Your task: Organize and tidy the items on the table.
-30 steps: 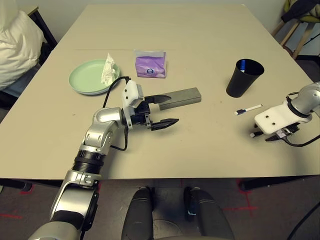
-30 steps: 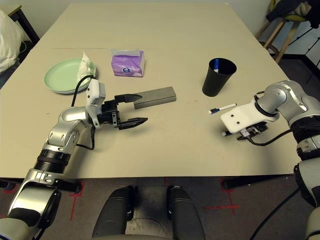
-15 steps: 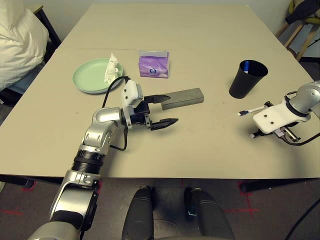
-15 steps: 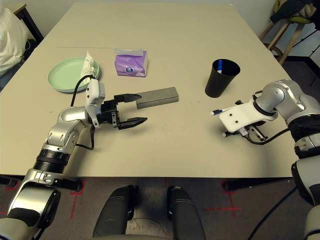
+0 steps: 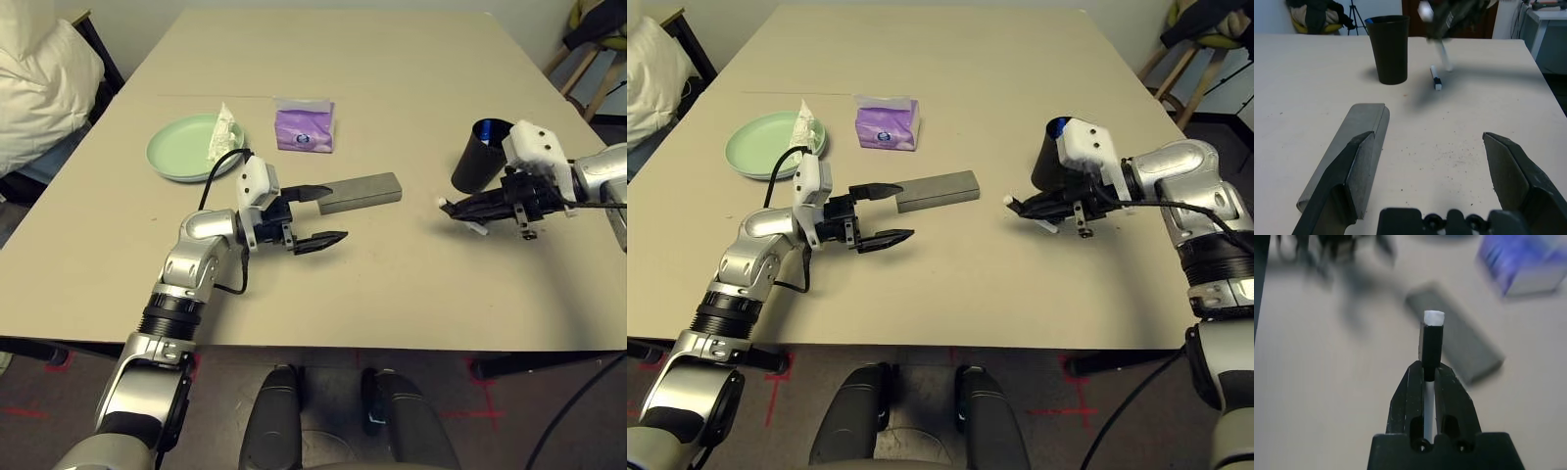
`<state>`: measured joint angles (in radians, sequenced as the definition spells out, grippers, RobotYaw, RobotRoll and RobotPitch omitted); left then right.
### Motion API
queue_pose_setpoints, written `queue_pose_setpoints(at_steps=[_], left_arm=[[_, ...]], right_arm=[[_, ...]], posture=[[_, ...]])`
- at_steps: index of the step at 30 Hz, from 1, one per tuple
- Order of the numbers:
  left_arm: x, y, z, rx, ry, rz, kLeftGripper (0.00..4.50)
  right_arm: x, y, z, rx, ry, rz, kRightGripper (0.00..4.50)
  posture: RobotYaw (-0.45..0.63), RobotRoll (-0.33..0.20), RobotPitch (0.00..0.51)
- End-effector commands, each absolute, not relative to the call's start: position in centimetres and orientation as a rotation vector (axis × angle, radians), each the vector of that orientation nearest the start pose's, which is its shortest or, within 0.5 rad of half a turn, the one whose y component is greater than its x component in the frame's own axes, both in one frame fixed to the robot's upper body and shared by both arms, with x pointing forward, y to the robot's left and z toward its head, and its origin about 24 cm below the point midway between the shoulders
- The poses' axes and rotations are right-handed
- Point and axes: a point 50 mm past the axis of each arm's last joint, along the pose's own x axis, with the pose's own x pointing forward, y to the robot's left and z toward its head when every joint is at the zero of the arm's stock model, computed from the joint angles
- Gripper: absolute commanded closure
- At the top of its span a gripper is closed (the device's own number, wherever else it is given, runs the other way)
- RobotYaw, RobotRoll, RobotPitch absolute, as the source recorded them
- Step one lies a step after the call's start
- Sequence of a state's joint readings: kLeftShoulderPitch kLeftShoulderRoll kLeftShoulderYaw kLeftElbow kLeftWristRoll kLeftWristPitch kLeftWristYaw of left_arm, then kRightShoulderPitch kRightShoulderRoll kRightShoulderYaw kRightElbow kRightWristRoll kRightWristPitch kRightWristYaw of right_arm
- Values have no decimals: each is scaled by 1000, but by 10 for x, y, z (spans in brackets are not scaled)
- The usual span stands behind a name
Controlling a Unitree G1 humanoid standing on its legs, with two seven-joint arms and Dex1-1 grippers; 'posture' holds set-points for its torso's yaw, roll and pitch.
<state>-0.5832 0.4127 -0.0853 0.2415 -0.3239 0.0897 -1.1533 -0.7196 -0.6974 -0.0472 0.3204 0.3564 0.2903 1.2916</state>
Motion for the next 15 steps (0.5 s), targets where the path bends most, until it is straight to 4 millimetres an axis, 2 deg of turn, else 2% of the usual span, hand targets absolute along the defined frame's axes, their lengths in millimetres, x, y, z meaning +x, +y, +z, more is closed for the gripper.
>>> queue_pose_setpoints(at_steps=[1, 11, 15], left_arm=[[319, 141, 153, 237, -133, -1251, 0], [322, 143, 157, 228, -157, -1214, 0], [325, 142, 163, 215, -182, -1199, 0]], right_arm=[[323, -223, 219, -161, -151, 991, 4401], [328, -212, 237, 80, -464, 694, 4401], [329, -213, 246, 78, -538, 616, 4401]], posture=[[105, 0, 110], [94, 0, 105], [96, 0, 103]])
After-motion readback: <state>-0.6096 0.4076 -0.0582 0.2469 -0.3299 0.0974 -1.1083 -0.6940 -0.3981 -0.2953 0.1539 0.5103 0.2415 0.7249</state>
